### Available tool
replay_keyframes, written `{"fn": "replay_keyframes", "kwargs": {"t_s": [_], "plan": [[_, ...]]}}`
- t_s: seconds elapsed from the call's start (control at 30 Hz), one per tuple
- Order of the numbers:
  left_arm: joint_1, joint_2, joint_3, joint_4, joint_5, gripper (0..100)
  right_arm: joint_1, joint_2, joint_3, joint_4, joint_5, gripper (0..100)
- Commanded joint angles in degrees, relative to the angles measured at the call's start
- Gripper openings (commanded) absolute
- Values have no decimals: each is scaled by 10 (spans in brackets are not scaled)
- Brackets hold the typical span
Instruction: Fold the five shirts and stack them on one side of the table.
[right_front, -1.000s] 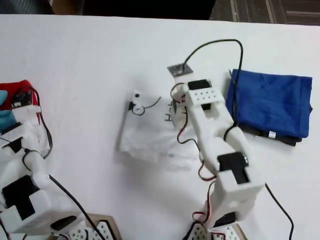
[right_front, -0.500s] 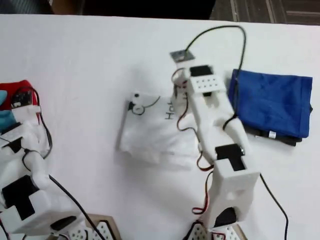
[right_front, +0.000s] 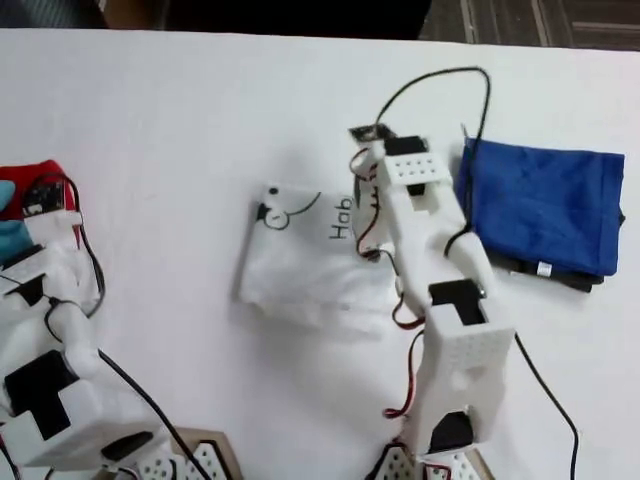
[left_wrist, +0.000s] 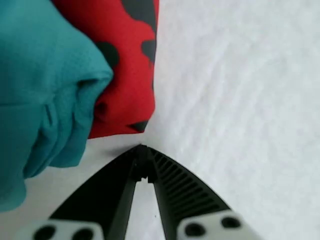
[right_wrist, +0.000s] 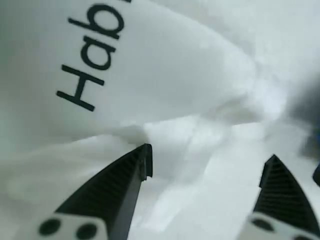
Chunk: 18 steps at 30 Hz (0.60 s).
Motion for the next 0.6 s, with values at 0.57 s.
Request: {"fn": "replay_keyframes", "kwargs": {"t_s": [0.57], "plan": [[-4, -11, 0, -5, 6, 27, -45, 159, -115, 36, 3, 36]]}}
